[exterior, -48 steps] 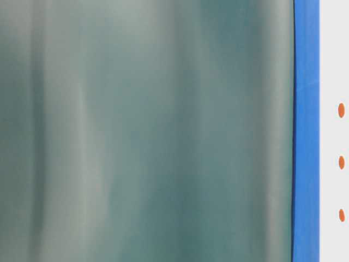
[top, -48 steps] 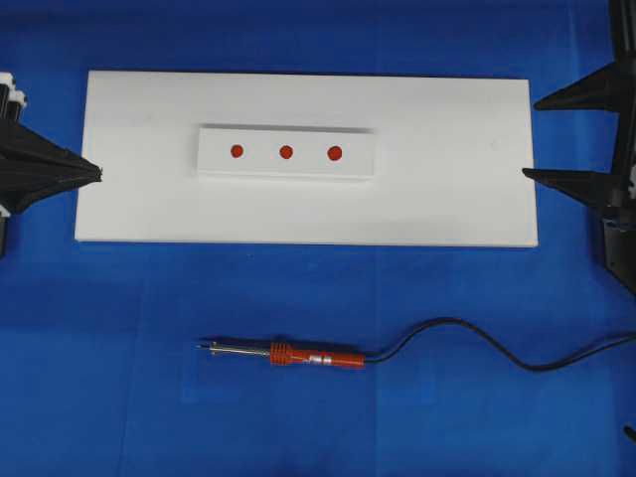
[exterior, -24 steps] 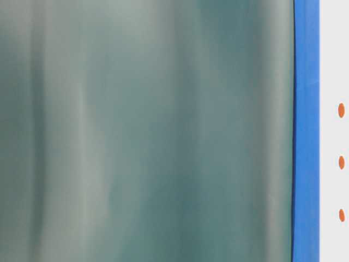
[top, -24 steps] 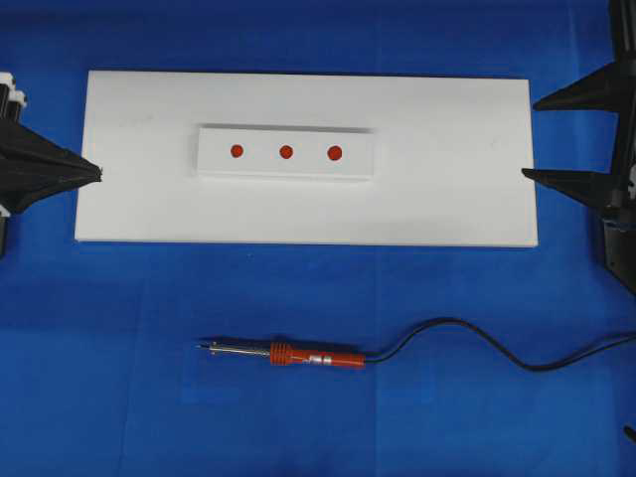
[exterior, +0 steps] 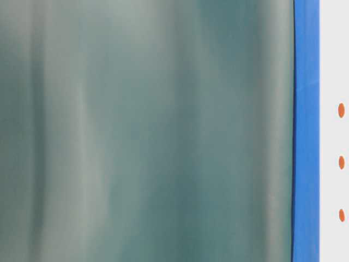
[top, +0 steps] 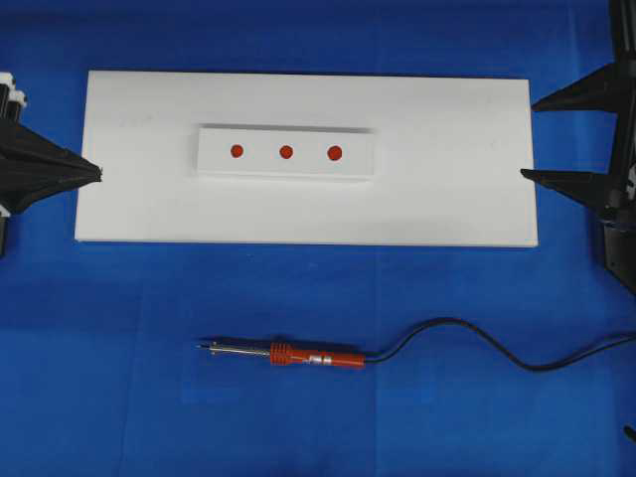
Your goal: Touch the tip of the soldering iron to the mark.
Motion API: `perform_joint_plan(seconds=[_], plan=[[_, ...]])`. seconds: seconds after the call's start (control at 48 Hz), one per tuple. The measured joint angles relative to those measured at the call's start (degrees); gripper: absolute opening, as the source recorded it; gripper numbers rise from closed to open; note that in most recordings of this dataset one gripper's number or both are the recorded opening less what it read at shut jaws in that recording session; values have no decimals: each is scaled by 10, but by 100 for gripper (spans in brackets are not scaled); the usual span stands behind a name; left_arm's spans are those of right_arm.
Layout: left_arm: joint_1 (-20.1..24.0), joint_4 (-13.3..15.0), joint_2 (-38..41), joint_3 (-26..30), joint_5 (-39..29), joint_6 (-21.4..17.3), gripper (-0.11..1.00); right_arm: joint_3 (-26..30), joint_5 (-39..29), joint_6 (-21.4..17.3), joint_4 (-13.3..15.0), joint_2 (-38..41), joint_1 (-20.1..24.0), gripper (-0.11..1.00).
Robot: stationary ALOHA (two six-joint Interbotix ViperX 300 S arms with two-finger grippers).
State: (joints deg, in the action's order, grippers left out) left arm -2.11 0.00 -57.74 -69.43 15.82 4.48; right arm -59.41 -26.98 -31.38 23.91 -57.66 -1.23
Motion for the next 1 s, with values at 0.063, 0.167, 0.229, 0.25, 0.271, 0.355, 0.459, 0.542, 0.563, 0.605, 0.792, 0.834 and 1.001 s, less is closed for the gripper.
perform_joint_plan(seconds=[0.063,0.167,0.229,0.25,0.271,0.355,0.459,0.542,0.563,0.605,0.792,0.834,1.001], plan=[[0,0,0,0,1,-1,0,0,-1,0,0,1,0,88],[0,0,0,0,1,-1,0,0,0,0,0,1,0,88],[0,0,0,0,0,-1,0,0,1,0,0,1,0,88],[0,0,0,0,1,-1,0,0,2,0,1,1,0,88],[0,0,0,0,1,-1,0,0,2,0,0,1,0,88],[0,1,0,0,0,-1,0,0,3,0,0,2,-1,88],[0,0,0,0,0,-1,0,0,3,0,0,1,-1,88],[0,0,0,0,0,-1,0,0,3,0,0,2,0,88],[0,0,0,0,1,-1,0,0,3,0,0,2,-1,88],[0,0,0,0,0,-1,0,0,3,0,0,2,0,88],[0,0,0,0,1,-1,0,-2,4,0,0,7,0,88],[0,1,0,1,1,-1,0,-3,4,0,0,8,0,88],[0,0,0,0,1,-1,0,-4,7,0,0,10,0,88]])
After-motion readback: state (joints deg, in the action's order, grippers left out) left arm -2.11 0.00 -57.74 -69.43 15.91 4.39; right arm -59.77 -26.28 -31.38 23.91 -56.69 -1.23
